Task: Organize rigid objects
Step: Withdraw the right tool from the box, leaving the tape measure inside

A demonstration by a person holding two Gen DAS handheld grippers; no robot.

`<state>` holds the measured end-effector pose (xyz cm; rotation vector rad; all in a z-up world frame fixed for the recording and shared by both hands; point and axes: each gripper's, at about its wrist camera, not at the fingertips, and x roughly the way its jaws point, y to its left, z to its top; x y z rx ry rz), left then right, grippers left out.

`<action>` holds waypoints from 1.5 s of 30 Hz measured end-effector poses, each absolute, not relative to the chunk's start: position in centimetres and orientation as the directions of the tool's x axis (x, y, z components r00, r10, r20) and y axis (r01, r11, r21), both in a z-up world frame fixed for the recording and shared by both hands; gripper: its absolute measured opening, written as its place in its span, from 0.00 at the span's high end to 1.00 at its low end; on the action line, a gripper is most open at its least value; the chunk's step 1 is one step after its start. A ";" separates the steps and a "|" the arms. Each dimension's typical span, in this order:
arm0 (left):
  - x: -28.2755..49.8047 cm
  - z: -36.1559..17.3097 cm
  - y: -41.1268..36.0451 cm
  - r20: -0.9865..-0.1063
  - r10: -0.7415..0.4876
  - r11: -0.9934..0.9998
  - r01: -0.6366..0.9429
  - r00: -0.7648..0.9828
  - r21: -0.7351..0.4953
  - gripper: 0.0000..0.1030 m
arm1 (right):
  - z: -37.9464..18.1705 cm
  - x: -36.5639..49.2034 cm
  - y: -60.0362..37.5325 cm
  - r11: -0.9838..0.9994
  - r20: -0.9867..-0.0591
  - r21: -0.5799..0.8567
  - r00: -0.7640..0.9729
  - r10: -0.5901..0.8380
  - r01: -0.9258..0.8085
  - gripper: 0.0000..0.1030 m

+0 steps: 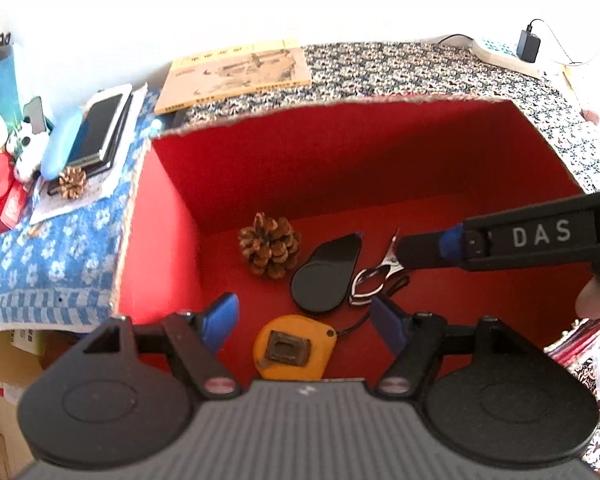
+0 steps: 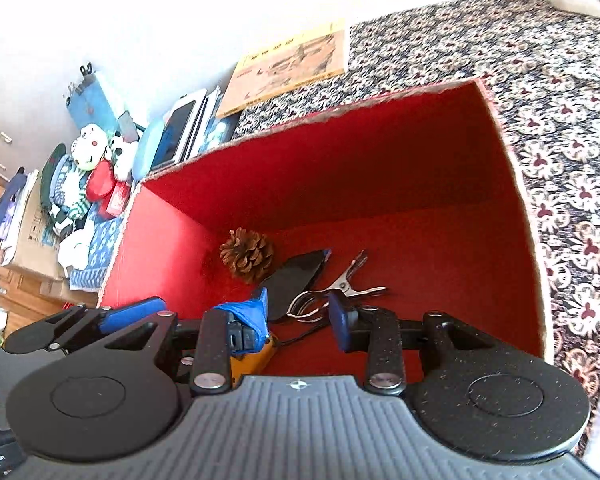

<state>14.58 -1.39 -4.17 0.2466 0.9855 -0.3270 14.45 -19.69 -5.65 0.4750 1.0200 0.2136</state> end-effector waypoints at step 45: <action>8.3 1.7 0.8 -0.733 -0.116 0.934 0.325 0.671 0.150 0.16 | -1.2 5.6 -16.6 0.923 -0.713 0.355 0.682 0.163 0.150 0.82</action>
